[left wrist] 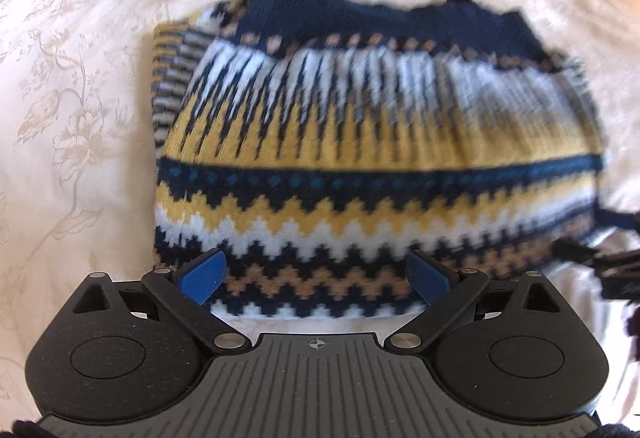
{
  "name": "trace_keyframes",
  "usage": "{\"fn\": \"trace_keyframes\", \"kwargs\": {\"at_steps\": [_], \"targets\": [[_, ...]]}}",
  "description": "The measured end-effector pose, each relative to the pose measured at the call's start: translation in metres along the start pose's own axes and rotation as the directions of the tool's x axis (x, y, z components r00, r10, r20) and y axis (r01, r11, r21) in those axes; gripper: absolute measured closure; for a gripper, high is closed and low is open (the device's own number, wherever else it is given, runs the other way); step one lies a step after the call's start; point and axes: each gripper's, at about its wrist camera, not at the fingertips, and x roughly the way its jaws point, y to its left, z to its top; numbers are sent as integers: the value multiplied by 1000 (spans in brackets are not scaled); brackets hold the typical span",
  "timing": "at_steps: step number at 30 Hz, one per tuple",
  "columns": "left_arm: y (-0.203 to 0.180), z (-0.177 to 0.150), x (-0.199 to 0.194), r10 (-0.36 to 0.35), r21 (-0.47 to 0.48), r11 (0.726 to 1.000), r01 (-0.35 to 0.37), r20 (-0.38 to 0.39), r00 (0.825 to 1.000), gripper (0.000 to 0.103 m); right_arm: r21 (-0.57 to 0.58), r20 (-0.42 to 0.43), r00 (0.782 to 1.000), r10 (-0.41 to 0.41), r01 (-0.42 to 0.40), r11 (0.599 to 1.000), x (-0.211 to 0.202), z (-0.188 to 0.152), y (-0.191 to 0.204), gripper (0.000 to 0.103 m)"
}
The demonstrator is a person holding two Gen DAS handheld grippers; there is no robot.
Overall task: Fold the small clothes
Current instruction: 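Move the right gripper to a side edge of the folded sweater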
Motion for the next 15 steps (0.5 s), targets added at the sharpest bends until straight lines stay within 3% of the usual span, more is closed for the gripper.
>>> {"fn": "trace_keyframes", "kwargs": {"at_steps": [8,15], "targets": [[-25,35,-23,-21,-11,1000,22,94,995,5,15,24,996,86,-86,996,-6,-3,-11,0],[-46,69,6,3,-11,1000,-2,87,996,5,177,28,974,223,-225,958,-11,6,-40,0]]}}
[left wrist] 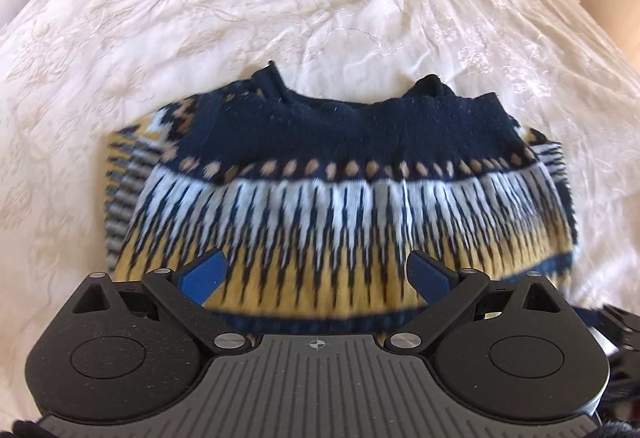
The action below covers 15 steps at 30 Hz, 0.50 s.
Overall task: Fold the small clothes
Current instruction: 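Move the right gripper to a side edge of the folded sweater, then grasp the side edge with the right gripper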
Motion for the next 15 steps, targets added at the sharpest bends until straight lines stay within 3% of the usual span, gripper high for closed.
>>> {"fn": "trace_keyframes", "kwargs": {"at_steps": [6,11,15], "targets": [[-6,16,40,44,-8,999,-45,-60,997,5,215,23,992,124,-126,968,-11,16,-30,1],[-3,18,66,65,-12,998,-67,-116,991,0,222,107,991,78,-100,970,-23,35,-40,1],[-3,18,74,76,-7,997,-78,-127,989,0,249,119,989,87,-114,962,-19,52,-57,1]]}}
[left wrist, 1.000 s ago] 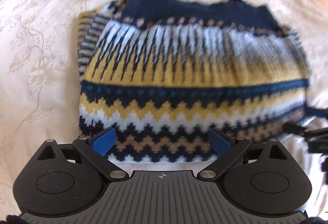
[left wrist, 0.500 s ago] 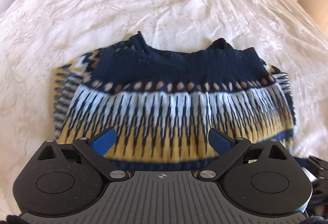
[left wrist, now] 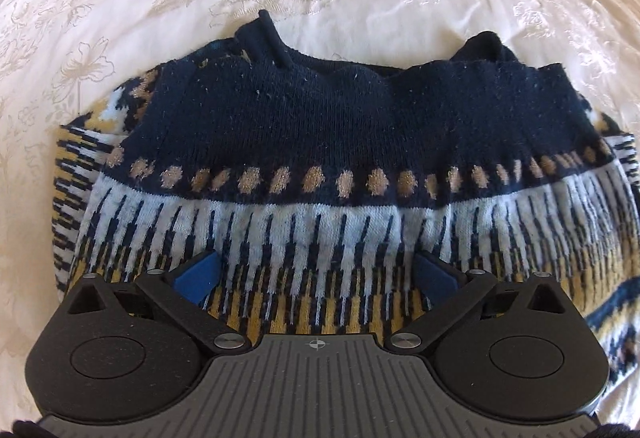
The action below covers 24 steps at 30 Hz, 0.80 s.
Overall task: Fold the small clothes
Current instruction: 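Grasp the side edge with the right gripper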
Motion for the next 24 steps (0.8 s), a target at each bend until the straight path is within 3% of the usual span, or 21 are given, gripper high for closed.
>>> {"fn": "trace_keyframes", "kwargs": {"at_steps": [3,10,17,21,24], "targets": [[0,0,3,2,-8,1000,-2,5,1000,0,10,-24,1000,15,-15,1000,12,13,-10,0],[0,-1,5,4,-11,1000,-4,21,1000,0,38,-130,982,135,-132,991,51,28,-21,0],[-3,-5,3,16,-26,1000,-15,39,999,0,58,-123,975,185,-179,982,68,32,-15,0],[-1,4,1,1,-29,1000,-1,-5,1000,0,58,-135,970,203,-196,979,70,33,-16,0],[2,17,-15,-23,-61,998,25,38,999,10,58,-133,967,218,-212,976,69,32,-18,0]]}}
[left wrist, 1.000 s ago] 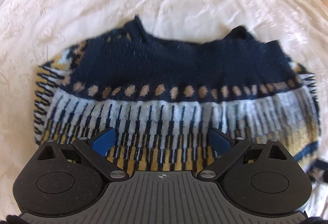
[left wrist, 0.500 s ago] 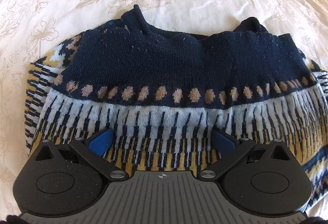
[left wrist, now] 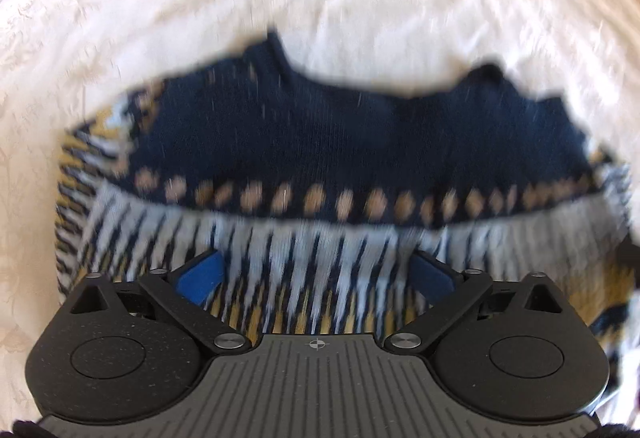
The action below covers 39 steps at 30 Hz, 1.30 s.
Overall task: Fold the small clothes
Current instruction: 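Grasp the side edge with the right gripper, then fold the held side edge inward over the middle and open the right gripper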
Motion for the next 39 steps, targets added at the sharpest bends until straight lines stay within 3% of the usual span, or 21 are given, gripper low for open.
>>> {"fn": "trace_keyframes", "kwargs": {"at_steps": [3,8,13,16,17,19,21,25,31,39], "targets": [[-3,18,-7,5,0,1000,-5,52,999,10,-4,-2,1000,2,-2,1000,-2,1,-1,0],[-10,40,22,56,26,998,-56,10,998,9,-2,-4,1000,6,-6,1000,-3,1,-2,0],[-15,43,40,79,20,997,-79,12,997,2,2,-16,1000,5,-5,1000,-4,3,-2,0],[-12,44,32,57,13,998,-57,14,998,6,-7,-32,999,-6,6,1000,-5,4,1,0],[-6,42,26,43,6,999,-43,20,999,11,-12,-36,999,-18,18,1000,-5,3,3,2],[1,36,14,24,-4,1000,-24,29,999,12,-29,-45,997,-57,56,998,-6,3,8,14],[9,28,-1,19,-7,1000,-19,44,999,12,-36,-50,993,-106,104,994,-8,1,12,40],[28,4,-28,10,-27,1000,-9,47,999,12,-48,-30,982,-189,187,981,-15,-4,21,67],[61,-40,-61,12,-99,995,-9,27,1000,12,-138,-20,946,-325,319,938,-17,-6,70,70],[115,-81,-86,-10,-208,978,15,27,1000,12,-211,-23,943,-333,321,923,-11,-11,146,72]]}}
